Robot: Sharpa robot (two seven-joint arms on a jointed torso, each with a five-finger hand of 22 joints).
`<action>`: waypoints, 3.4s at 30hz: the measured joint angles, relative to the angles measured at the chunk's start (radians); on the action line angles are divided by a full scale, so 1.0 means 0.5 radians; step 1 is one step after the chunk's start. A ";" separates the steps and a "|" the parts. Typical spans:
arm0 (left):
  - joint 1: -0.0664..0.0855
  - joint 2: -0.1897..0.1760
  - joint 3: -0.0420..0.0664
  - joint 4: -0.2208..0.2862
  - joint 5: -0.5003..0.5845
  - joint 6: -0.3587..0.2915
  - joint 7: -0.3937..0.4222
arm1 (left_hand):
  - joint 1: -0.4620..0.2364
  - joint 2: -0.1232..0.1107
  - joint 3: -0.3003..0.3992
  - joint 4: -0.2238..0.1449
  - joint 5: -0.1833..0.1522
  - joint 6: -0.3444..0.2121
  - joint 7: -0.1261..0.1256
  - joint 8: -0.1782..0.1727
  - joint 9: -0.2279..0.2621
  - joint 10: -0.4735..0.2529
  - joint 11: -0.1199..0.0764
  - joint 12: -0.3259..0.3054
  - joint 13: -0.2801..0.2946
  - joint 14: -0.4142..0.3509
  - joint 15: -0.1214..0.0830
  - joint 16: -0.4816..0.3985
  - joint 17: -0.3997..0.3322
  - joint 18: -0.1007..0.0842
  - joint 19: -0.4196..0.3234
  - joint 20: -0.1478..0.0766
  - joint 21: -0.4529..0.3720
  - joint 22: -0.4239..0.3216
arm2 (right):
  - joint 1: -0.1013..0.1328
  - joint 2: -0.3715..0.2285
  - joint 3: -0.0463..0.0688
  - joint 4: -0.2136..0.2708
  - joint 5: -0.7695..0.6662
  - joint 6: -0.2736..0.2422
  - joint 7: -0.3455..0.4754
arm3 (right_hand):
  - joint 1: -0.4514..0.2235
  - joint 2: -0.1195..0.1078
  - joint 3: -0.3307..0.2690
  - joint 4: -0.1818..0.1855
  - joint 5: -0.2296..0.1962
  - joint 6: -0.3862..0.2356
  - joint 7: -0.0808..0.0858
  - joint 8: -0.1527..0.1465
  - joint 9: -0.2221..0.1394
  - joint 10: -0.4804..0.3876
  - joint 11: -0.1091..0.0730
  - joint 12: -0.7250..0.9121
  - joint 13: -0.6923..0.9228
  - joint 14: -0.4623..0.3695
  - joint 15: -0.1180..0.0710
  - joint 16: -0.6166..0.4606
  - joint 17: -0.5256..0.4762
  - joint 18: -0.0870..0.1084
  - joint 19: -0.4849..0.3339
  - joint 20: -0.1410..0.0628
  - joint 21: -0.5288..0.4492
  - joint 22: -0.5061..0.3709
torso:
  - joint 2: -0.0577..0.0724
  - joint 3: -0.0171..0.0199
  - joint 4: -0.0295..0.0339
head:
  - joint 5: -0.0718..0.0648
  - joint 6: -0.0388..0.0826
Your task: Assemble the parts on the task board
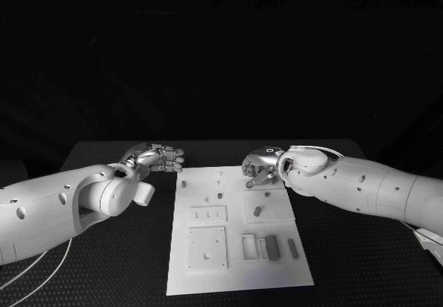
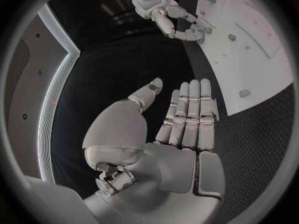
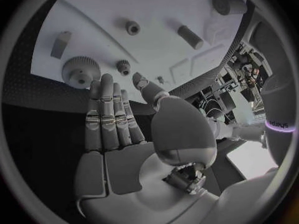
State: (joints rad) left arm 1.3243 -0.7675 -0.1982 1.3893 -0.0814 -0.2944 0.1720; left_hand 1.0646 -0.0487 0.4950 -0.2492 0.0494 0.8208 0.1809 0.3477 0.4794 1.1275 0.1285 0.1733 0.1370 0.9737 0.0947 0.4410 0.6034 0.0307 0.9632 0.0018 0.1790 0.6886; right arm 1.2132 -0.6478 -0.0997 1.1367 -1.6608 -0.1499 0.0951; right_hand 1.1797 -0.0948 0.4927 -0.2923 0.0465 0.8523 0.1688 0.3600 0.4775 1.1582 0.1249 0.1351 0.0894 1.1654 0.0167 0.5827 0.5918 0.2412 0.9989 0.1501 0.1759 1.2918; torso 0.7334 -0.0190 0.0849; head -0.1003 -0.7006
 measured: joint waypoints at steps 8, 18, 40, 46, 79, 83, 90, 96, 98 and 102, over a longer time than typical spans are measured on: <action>0.001 0.000 0.002 0.008 0.000 0.006 0.000 | 0.000 0.000 -0.005 -0.005 0.000 0.000 0.000 -0.001 -0.003 0.000 0.000 -0.003 0.000 0.000 0.000 -0.008 0.003 0.000 0.000 0.000 0.000 0.002 | -0.017 0.004 -0.008 -0.007 -0.064 0.005 -0.011 | 0.000 0.000 0.000 0.000 0.000 0.015 -0.004 -0.011 -0.004 0.007 -0.007 -0.017 -0.005 0.035 -0.007 0.010 0.030 0.000 0.040 -0.011 0.008 0.018 | 0.022 0.0004 0.007 | -0.007 0.005; 0.001 -0.001 0.002 0.005 -0.001 0.010 0.000 | 0.000 0.000 -0.006 -0.005 0.000 0.000 0.000 -0.008 -0.006 0.000 0.000 -0.009 0.000 0.000 0.000 -0.009 0.006 -0.001 0.000 0.000 0.000 0.002 | -0.024 0.006 -0.012 -0.018 -0.135 0.011 -0.024 | 0.008 -0.008 -0.011 0.000 0.000 0.019 -0.008 -0.012 -0.005 0.021 -0.007 -0.025 -0.010 0.061 -0.011 0.042 0.067 0.000 0.065 -0.021 0.025 0.032 | 0.042 0.0031 0.011 | -0.013 0.003; 0.001 -0.008 0.002 0.014 -0.001 0.020 -0.001 | -0.008 -0.008 -0.006 -0.005 0.000 0.007 0.007 -0.008 -0.009 0.000 0.000 -0.017 0.001 0.000 0.000 -0.016 0.010 -0.002 0.000 0.000 0.000 0.005 | -0.024 0.027 -0.008 -0.023 -0.233 -0.053 -0.032 | 0.039 0.023 0.271 0.000 0.000 0.215 -0.073 0.007 0.002 0.222 -0.073 -0.015 0.014 0.141 -0.068 0.126 0.176 0.028 0.172 -0.065 0.096 0.032 | 0.070 0.0073 0.018 | -0.012 0.004; 0.003 -0.010 0.002 0.014 -0.002 0.023 -0.002 | -0.008 -0.008 -0.006 -0.005 0.000 0.007 0.007 -0.008 -0.011 0.000 0.000 -0.017 0.001 0.000 0.000 -0.016 0.012 -0.002 0.000 0.000 0.000 0.005 | -0.027 0.022 -0.011 -0.007 -0.274 -0.092 -0.053 | 0.042 0.026 0.294 -0.002 0.000 0.268 -0.100 0.025 0.017 0.286 -0.100 -0.003 0.028 0.174 -0.089 0.190 0.232 0.014 0.215 -0.093 0.163 0.032 | 0.073 0.0082 0.016 | -0.011 0.007; 0.009 0.008 0.002 0.004 -0.002 0.026 -0.003 | -0.008 -0.008 -0.006 -0.005 0.000 0.007 0.007 -0.016 -0.012 0.000 0.000 -0.017 0.002 0.000 0.000 -0.016 0.016 -0.005 0.000 0.000 0.000 0.006 | 0.024 0.204 -0.009 0.115 -0.558 -0.336 -0.401 | 0.053 0.016 0.303 0.000 0.001 0.335 -0.123 0.048 0.040 0.347 -0.118 0.008 0.028 0.224 -0.112 0.265 0.293 0.027 0.279 -0.122 0.257 0.033 | 0.086 0.0077 0.023 | 0.015 0.053; 0.010 0.020 0.003 -0.003 -0.002 0.026 -0.003 | -0.008 -0.008 -0.006 -0.005 0.000 0.007 0.007 -0.016 -0.012 0.000 0.000 -0.017 0.002 0.000 0.000 -0.016 0.016 -0.005 0.000 0.000 0.000 0.006 | 0.024 0.254 -0.009 0.071 -0.571 -0.353 -0.414 | 0.053 0.016 0.303 0.000 0.001 0.335 -0.123 0.048 0.041 0.347 -0.118 0.008 0.028 0.224 -0.117 0.274 0.296 0.026 0.279 -0.122 0.257 0.033 | 0.088 0.0077 0.025 | 0.019 0.055; 0.013 0.030 0.003 -0.010 -0.002 0.027 -0.003 | -0.008 -0.008 -0.006 -0.005 0.000 0.007 0.007 -0.016 -0.014 0.000 0.000 -0.025 0.002 0.000 0.000 -0.024 0.018 -0.006 0.000 0.000 0.000 0.006 | 0.024 0.314 -0.009 0.001 -0.588 -0.374 -0.429 | 0.053 0.016 0.303 0.000 0.001 0.334 -0.123 0.048 0.041 0.347 -0.119 0.008 0.028 0.225 -0.118 0.275 0.300 0.025 0.279 -0.122 0.268 0.032 | 0.089 0.0077 0.027 | 0.024 0.055; 0.029 0.030 0.004 -0.008 -0.002 0.027 -0.003 | -0.008 -0.008 -0.006 -0.005 0.000 0.007 0.007 -0.016 -0.014 0.000 0.000 -0.025 0.002 0.000 0.000 -0.024 0.018 -0.007 0.000 0.000 0.000 0.005 | 0.024 0.360 -0.009 -0.046 -0.598 -0.385 -0.437 | 0.053 0.016 0.304 -0.001 0.001 0.334 -0.123 0.048 0.041 0.347 -0.119 0.008 0.028 0.225 -0.118 0.275 0.302 0.024 0.279 -0.121 0.277 0.032 | 0.094 0.0075 0.028 | 0.035 0.062; 0.032 0.031 0.004 -0.007 -0.002 0.027 -0.003 | -0.008 -0.008 -0.006 -0.005 0.000 0.007 0.007 -0.016 -0.014 0.000 0.000 -0.025 0.002 0.000 0.000 -0.024 0.018 -0.016 0.000 0.000 0.000 0.006 | 0.024 0.374 -0.009 -0.058 -0.601 -0.387 -0.438 | 0.053 0.016 0.306 -0.004 0.001 0.334 -0.123 0.048 0.041 0.347 -0.119 0.008 0.028 0.225 -0.118 0.282 0.304 0.023 0.279 -0.121 0.279 0.032 | 0.096 0.0077 0.028 | 0.036 0.064; 0.041 0.031 0.004 -0.002 -0.002 0.027 -0.003 | -0.008 -0.008 -0.006 -0.005 0.000 0.007 0.007 -0.016 -0.014 0.000 0.000 -0.025 0.002 0.000 0.000 -0.024 0.018 -0.016 0.000 0.000 0.000 0.007 | 0.024 0.397 -0.009 -0.086 -0.604 -0.391 -0.438 | 0.053 0.016 0.306 -0.004 0.000 0.334 -0.123 0.048 0.040 0.347 -0.119 0.008 0.028 0.225 -0.118 0.282 0.304 0.019 0.278 -0.121 0.279 0.032 | 0.099 0.0065 0.030 | 0.038 0.065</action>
State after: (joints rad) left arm 1.3449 -0.7519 -0.1964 1.3882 -0.0826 -0.2808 0.1706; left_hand 1.0605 -0.0527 0.4922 -0.2518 0.0494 0.8241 0.1846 0.3397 0.4724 1.1274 0.1285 0.1608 0.1378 0.9736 0.0947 0.4288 0.6122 0.0228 0.9632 0.0018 0.1789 0.6922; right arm 1.2252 -0.4496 -0.1040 1.0939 -1.9627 -0.3453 -0.1239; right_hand 1.2060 -0.0870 0.6458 -0.2944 0.0465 1.0192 0.1074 0.3840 0.4977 1.3316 0.0655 0.1391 0.1035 1.2780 -0.0423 0.7236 0.7437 0.2508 1.1381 0.0895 0.3154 1.3078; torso 0.7829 -0.0157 0.0999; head -0.0813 -0.6683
